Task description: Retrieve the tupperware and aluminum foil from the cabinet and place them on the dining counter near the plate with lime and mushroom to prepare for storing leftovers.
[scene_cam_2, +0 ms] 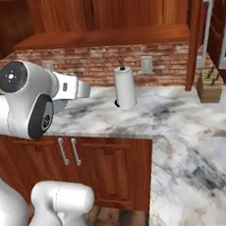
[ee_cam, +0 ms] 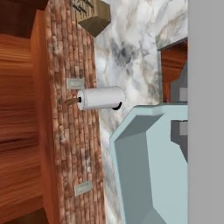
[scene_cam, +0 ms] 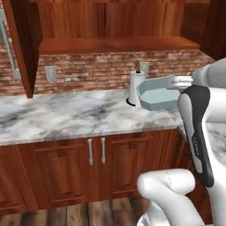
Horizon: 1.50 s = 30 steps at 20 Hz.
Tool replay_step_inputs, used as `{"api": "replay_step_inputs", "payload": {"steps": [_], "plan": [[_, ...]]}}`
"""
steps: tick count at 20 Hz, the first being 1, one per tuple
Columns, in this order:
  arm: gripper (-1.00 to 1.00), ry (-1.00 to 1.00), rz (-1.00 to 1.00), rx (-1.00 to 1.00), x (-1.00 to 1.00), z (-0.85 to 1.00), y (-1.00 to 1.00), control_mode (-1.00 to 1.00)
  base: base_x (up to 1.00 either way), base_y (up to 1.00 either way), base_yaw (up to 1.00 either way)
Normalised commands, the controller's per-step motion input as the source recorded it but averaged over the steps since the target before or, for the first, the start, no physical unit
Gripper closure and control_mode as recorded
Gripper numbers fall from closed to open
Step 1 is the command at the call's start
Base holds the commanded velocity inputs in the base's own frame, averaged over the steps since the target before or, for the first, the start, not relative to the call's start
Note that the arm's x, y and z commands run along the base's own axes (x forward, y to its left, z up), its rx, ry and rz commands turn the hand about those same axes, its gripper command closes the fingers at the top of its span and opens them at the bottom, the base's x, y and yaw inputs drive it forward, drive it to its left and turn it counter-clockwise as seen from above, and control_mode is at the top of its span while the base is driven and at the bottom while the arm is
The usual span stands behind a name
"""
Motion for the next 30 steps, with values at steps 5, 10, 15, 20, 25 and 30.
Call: {"api": "replay_step_inputs", "payload": {"steps": [5, 10, 15, 20, 25, 30], "plan": [[1.0, 0.0, 0.0, 0.0, 0.0, 0.0, 0.0, 1.0, -0.98, 0.44, 0.78], [1.0, 0.0, 0.0, 0.0, 0.0, 0.0, 0.0, 1.0, -0.75, 0.5, 0.89], [1.0, 0.0, 0.0, 0.0, 0.0, 0.0, 0.0, 1.0, -0.5, 0.52, 0.95], [1.0, 0.0, 0.0, 0.0, 0.0, 0.0, 0.0, 1.0, -0.39, 0.43, 0.97], [1.0, 0.0, 0.0, 0.0, 0.0, 0.0, 0.0, 1.0, -0.44, 0.39, 0.99], [1.0, 0.0, 0.0, 0.0, 0.0, 0.0, 0.0, 1.0, -0.18, 0.57, 0.93]]}}
